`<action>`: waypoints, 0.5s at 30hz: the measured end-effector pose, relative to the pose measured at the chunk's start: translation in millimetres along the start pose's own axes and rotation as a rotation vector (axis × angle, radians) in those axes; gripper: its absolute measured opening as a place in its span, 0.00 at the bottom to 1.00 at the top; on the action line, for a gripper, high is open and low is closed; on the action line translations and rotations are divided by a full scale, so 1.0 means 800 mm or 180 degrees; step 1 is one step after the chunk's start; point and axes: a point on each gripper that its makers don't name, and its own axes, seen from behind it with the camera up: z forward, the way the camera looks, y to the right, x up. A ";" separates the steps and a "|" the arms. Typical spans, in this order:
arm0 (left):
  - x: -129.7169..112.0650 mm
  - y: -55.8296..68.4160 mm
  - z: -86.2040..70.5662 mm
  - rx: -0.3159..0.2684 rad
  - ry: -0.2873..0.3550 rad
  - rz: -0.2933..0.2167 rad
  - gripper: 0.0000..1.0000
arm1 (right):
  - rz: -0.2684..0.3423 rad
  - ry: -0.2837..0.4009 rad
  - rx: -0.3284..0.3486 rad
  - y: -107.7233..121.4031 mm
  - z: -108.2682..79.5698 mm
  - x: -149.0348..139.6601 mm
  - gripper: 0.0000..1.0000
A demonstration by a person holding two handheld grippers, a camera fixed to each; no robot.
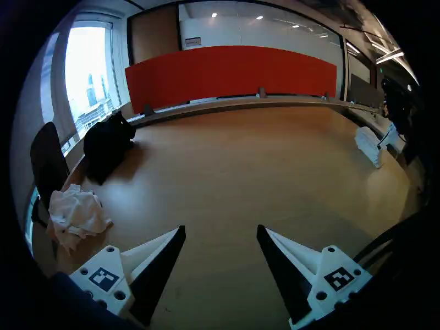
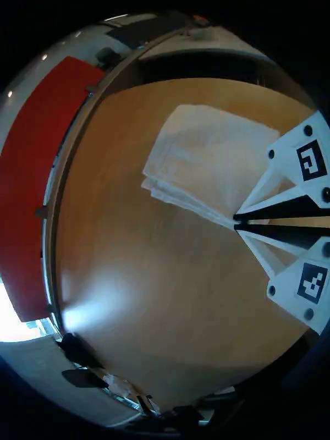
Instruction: Fold towel
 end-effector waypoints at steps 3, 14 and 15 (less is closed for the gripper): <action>-0.001 0.000 0.000 -0.0001 -0.0004 0.0001 0.96 | -0.0006 -0.0015 0.0001 0.001 -0.001 -0.001 0.05; 0.000 -0.002 0.002 0.0006 -0.0010 0.0002 0.96 | 0.0028 -0.0003 -0.0016 0.001 0.000 0.001 0.15; 0.000 -0.002 0.002 0.0006 -0.0010 0.0002 0.96 | 0.0030 -0.0001 -0.0006 0.000 0.000 0.001 0.18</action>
